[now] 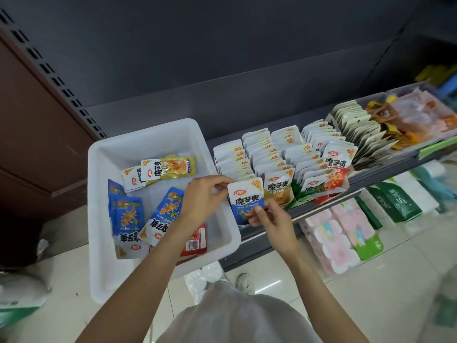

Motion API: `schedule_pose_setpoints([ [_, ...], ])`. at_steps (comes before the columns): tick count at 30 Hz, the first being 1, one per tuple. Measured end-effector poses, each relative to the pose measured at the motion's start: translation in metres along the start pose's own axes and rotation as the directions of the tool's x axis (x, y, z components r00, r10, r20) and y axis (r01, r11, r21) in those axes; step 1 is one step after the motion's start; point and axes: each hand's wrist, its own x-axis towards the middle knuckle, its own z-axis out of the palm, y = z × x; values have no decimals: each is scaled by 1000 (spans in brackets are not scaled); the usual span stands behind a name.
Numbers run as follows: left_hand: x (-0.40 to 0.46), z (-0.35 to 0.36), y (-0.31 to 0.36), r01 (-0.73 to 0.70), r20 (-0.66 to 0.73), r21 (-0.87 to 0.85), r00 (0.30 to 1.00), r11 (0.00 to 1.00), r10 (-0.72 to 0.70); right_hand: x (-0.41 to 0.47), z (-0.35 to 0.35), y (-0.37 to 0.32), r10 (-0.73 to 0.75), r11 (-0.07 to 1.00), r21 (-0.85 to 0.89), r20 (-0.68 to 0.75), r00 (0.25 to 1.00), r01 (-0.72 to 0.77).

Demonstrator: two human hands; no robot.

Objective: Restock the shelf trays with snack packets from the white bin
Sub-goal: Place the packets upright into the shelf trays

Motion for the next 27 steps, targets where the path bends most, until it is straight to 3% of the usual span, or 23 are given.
schedule_pose_setpoints([
  [3,1,-1,-1,32,49,-60,998,998,-29,0,-1,-2,-150,959,-255,-76,986,127],
  [7,1,-2,-3,32,55,-82,998,996,-28,0,-2,-8,-127,962,-247,-40,991,113],
  [11,0,-3,-4,25,63,-79,998,997,-20,4,-5,-4,-111,913,-399,-49,993,82],
  [14,-3,-5,-2,5,58,-67,998,998,-1,3,-6,-13,-205,888,-436,-95,974,144],
  [17,-14,-19,-4,-48,-47,-50,998,998,46,-7,-6,-43,-307,916,-330,-210,928,228],
  [19,-26,-36,-12,-38,-192,-32,981,999,31,-16,-1,-72,-460,864,-343,-241,855,368],
  [21,-42,-55,-28,33,-341,17,940,999,-25,-18,13,-98,-583,790,-347,-170,794,506],
  [23,-61,-73,-51,103,-434,115,900,988,-43,-12,39,-116,-647,718,-327,11,763,614],
  [25,-79,-87,-77,190,-430,254,900,948,-65,2,71,-121,-642,618,-356,287,711,701],
  [27,-89,-91,-99,275,-342,378,929,884,-143,23,108,-114,-533,495,-411,553,641,766],
])
